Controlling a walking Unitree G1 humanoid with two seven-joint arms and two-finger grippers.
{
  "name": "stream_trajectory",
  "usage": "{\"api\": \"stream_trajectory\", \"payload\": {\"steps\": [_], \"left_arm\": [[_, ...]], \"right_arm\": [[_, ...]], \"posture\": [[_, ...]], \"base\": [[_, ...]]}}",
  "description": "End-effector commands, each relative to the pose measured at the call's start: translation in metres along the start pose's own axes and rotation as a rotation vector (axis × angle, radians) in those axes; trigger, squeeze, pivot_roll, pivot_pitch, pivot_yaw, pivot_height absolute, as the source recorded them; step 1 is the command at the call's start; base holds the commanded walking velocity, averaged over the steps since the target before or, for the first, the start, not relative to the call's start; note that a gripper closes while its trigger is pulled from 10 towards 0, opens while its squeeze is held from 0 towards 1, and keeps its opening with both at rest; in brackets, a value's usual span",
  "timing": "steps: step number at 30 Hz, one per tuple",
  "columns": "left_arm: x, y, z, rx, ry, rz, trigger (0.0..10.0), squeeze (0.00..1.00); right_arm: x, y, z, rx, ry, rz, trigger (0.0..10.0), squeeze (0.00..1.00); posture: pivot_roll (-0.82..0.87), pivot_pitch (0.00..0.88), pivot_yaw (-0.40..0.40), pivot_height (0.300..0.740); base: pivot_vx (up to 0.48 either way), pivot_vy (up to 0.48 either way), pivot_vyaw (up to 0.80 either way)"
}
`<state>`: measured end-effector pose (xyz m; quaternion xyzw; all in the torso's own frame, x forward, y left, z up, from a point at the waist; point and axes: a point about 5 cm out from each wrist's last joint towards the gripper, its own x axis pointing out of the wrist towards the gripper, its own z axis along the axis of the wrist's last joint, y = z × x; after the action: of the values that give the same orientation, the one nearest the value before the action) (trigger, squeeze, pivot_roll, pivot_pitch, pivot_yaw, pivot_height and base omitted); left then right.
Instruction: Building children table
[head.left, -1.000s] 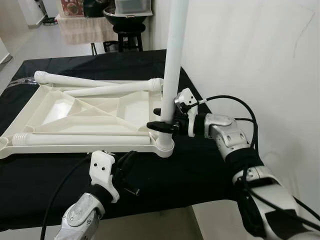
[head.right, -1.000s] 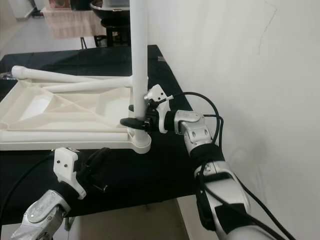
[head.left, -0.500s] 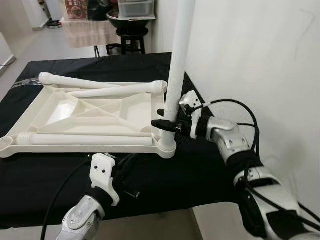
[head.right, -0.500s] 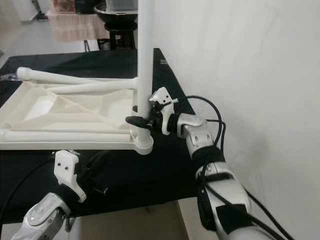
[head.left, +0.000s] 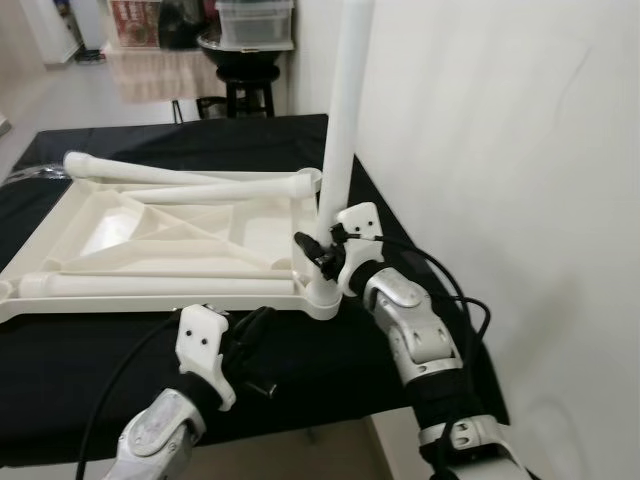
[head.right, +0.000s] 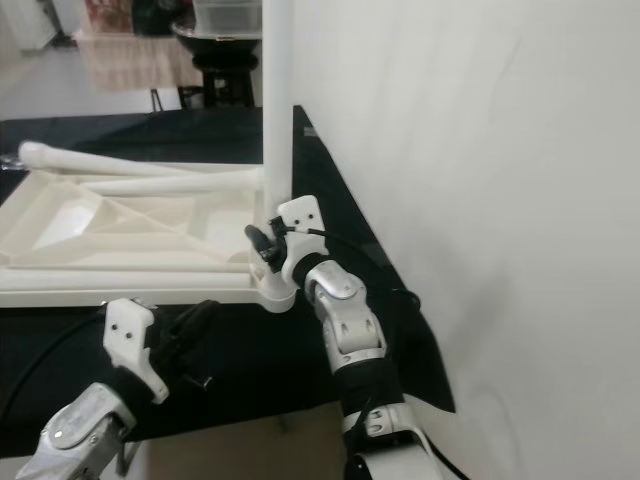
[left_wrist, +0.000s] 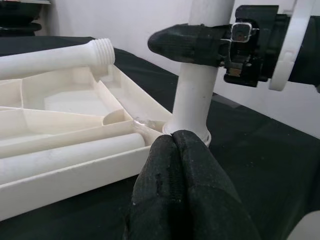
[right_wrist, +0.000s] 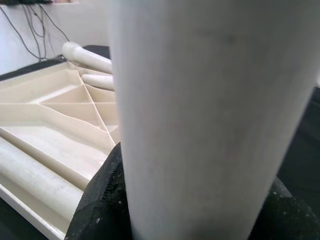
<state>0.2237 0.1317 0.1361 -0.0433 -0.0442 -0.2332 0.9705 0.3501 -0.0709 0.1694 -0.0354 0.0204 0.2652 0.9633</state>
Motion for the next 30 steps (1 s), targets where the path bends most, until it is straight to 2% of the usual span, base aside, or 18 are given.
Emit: {"api": "stream_trajectory", "payload": {"steps": [1, 3, 4, 10, 11, 14, 19, 20, 22, 24, 25, 26, 27, 28, 29, 30], "left_arm": [[-0.002, 0.001, -0.002, -0.002, 0.005, 0.003, 10.0, 0.00], [-0.001, 0.001, -0.001, -0.004, 0.005, -0.001, 10.0, 0.00], [-0.001, 0.001, 0.000, -0.003, 0.003, -0.002, 10.0, 0.00], [0.000, 0.006, 0.005, -0.006, -0.018, 0.028, 10.0, 0.00], [0.000, 0.016, 0.010, 0.010, -0.032, 0.068, 10.0, 0.00], [0.000, 0.020, 0.012, 0.013, -0.043, 0.092, 10.0, 0.00], [0.001, 0.035, 0.025, 0.006, -0.097, 0.177, 10.0, 0.00], [0.001, 0.035, 0.025, 0.006, -0.097, 0.177, 10.0, 0.00], [0.001, 0.042, 0.026, 0.016, -0.094, 0.239, 10.0, 0.00], [0.001, 0.044, 0.025, 0.004, -0.086, 0.262, 10.0, 0.00], [0.001, 0.045, 0.025, 0.005, -0.082, 0.268, 10.0, 0.00], [0.001, 0.045, 0.024, 0.004, -0.076, 0.273, 10.0, 0.00], [0.001, 0.046, 0.024, 0.002, -0.072, 0.277, 10.0, 0.00], [0.001, 0.046, 0.023, 0.011, -0.068, 0.282, 10.0, 0.00], [0.001, 0.047, 0.023, 0.020, -0.062, 0.292, 10.0, 0.00], [0.001, 0.048, 0.022, 0.029, -0.056, 0.301, 10.0, 0.00]], "right_arm": [[-0.003, 0.001, -0.017, -0.018, 0.104, -0.026, 10.0, 0.00], [-0.005, 0.002, -0.015, -0.014, 0.104, -0.036, 10.0, 0.00], [-0.012, 0.001, -0.012, -0.004, 0.101, -0.029, 10.0, 1.00], [-0.020, -0.010, -0.013, -0.017, 0.104, -0.036, 10.0, 1.00], [-0.029, -0.024, -0.017, -0.030, 0.121, -0.086, 10.0, 1.00], [-0.034, -0.031, -0.019, -0.034, 0.130, -0.111, 10.0, 1.00], [-0.050, -0.049, -0.023, -0.040, 0.152, -0.207, 10.0, 1.00], [-0.050, -0.049, -0.023, -0.040, 0.152, -0.207, 10.0, 1.00], [-0.061, -0.053, -0.026, -0.033, 0.157, -0.249, 10.0, 1.00], [-0.070, -0.048, -0.028, -0.011, 0.154, -0.231, 10.0, 0.97], [-0.072, -0.044, -0.029, -0.004, 0.154, -0.204, 10.0, 0.91], [-0.074, -0.039, -0.028, 0.002, 0.150, -0.171, 10.0, 0.58], [-0.075, -0.036, -0.028, 0.005, 0.148, -0.150, 10.0, 0.58], [-0.078, -0.035, -0.029, 0.005, 0.152, -0.138, 10.0, 0.14], [-0.080, -0.035, -0.029, 0.006, 0.159, -0.128, 10.0, 0.00], [-0.082, -0.035, -0.030, 0.006, 0.164, -0.122, 10.0, 0.00]], "posture": [[0.01, 0.047, -0.043, 0.740], [0.01, 0.047, -0.043, 0.740], [0.01, 0.047, -0.043, 0.740], [0.00, 0.053, -0.046, 0.740], [-0.02, 0.054, -0.048, 0.740], [-0.02, 0.054, -0.048, 0.740], [-0.03, 0.054, -0.043, 0.740], [-0.03, 0.054, -0.043, 0.740], [-0.03, 0.054, -0.039, 0.740], [-0.04, 0.055, -0.037, 0.740], [-0.04, 0.056, -0.035, 0.740], [-0.04, 0.056, -0.035, 0.740], [-0.04, 0.056, -0.035, 0.740], [-0.04, 0.057, -0.035, 0.740], [-0.04, 0.058, -0.034, 0.740], [-0.04, 0.058, -0.034, 0.740]], "base": [[0.000, 0.000, 0.00], [0.000, 0.000, 0.00], [0.000, 0.000, 0.00], [0.000, 0.000, 0.00], [0.000, 0.000, 0.00], [0.000, 0.000, 0.00], [0.000, 0.000, 0.00], [0.000, 0.000, 0.00], [0.000, 0.000, 0.00], [0.000, 0.000, 0.00], [0.000, 0.000, 0.00], [0.000, 0.000, 0.00], [0.000, 0.000, 0.00], [0.000, 0.000, 0.00], [0.000, 0.000, 0.00], [0.000, 0.000, 0.00]]}}
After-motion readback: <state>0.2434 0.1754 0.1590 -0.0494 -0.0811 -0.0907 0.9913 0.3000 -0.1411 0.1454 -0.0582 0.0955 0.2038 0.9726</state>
